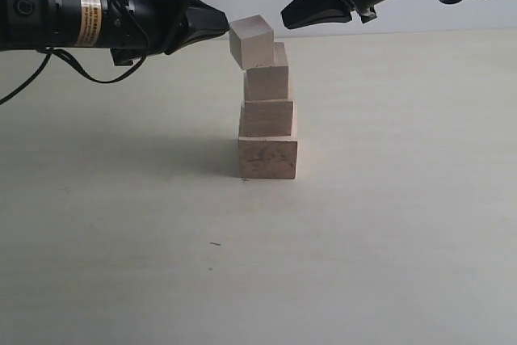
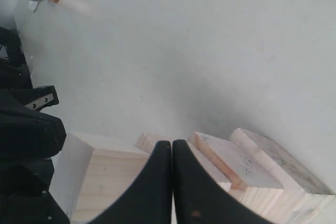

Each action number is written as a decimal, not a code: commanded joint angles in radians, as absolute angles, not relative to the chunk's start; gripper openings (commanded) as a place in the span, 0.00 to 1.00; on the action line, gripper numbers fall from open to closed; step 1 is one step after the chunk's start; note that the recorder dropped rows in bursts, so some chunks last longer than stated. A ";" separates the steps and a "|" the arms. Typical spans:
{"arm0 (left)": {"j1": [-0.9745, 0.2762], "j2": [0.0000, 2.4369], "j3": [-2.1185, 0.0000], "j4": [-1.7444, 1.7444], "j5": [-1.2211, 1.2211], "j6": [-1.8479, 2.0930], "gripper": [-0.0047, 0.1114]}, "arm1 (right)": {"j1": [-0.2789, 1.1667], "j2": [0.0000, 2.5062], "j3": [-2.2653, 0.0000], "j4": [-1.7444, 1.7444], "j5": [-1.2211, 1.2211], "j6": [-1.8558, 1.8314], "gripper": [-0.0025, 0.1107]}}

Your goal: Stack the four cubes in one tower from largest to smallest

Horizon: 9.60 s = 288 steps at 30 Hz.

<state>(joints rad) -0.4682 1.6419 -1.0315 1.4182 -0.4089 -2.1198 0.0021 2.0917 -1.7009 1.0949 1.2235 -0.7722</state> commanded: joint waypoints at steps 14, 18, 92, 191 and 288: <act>-0.501 1.668 -1.039 1.366 -0.436 -2.123 0.04 | 0.001 2.089 -1.699 1.107 1.221 -0.782 0.02; -0.501 1.687 -1.069 1.352 -0.442 -2.123 0.04 | 0.001 2.089 -1.699 1.107 1.221 -0.782 0.02; -0.490 1.741 -1.049 1.421 -0.352 -2.123 0.04 | 0.057 2.058 -1.642 0.832 1.221 -0.518 0.02; -0.489 1.718 -1.153 1.459 -0.361 -2.124 0.04 | 0.057 1.900 -1.564 0.940 1.168 -0.698 0.02; -0.547 1.664 -1.069 1.506 -0.317 -2.123 0.04 | 0.057 1.900 -1.564 0.967 1.156 -0.731 0.02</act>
<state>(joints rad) -0.5459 1.6622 -1.0736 1.5121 -0.3297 -2.1183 0.0546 1.9078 -1.5636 0.9613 1.1539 -0.7229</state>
